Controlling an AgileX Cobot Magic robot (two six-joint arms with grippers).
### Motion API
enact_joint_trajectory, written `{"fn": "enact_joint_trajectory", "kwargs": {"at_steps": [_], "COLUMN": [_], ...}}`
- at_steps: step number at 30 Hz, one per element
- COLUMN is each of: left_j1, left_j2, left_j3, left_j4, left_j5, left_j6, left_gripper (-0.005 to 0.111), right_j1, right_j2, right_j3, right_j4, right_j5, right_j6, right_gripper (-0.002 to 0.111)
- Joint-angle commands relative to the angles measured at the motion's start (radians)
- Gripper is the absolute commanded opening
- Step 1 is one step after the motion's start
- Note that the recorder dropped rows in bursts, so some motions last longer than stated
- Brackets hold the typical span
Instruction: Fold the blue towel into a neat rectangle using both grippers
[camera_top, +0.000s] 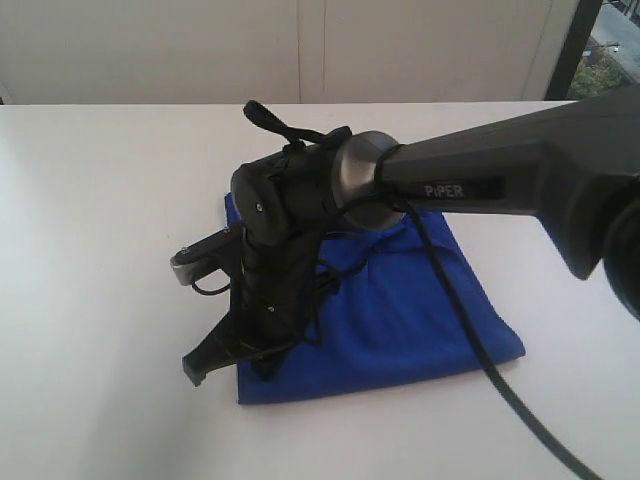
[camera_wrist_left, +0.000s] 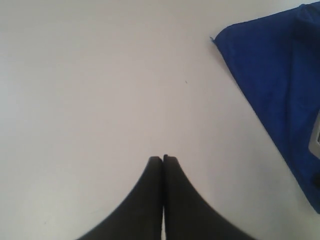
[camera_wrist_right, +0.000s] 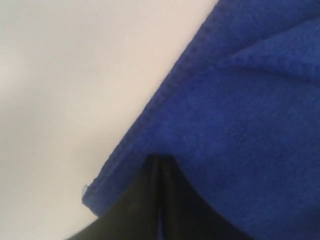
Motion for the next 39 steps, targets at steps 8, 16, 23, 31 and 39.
{"fn": "enact_joint_trajectory", "kwargs": {"at_steps": [8, 16, 23, 31, 39], "left_j1": [0.003, 0.003, 0.003, 0.003, 0.003], "left_j2": [-0.007, -0.007, -0.007, -0.007, -0.007], "left_j3": [0.004, 0.004, 0.004, 0.004, 0.004], "left_j4": [-0.009, -0.009, -0.009, -0.009, -0.009], "left_j5": [0.011, 0.011, 0.011, 0.011, 0.011], "left_j6": [0.004, 0.004, 0.004, 0.004, 0.004], "left_gripper": [0.0, 0.0, 0.0, 0.0, 0.0], "right_j1": [0.011, 0.011, 0.011, 0.011, -0.039], "right_j2": [0.025, 0.076, 0.076, 0.062, -0.096], "right_j3": [0.002, 0.002, 0.002, 0.0, 0.0], "right_j4": [0.038, 0.132, 0.167, 0.162, 0.109], "right_j5": [-0.05, -0.116, -0.176, -0.174, -0.188], "right_j6": [0.01, 0.01, 0.026, 0.026, 0.059], "right_gripper": [0.0, 0.0, 0.0, 0.0, 0.0]}}
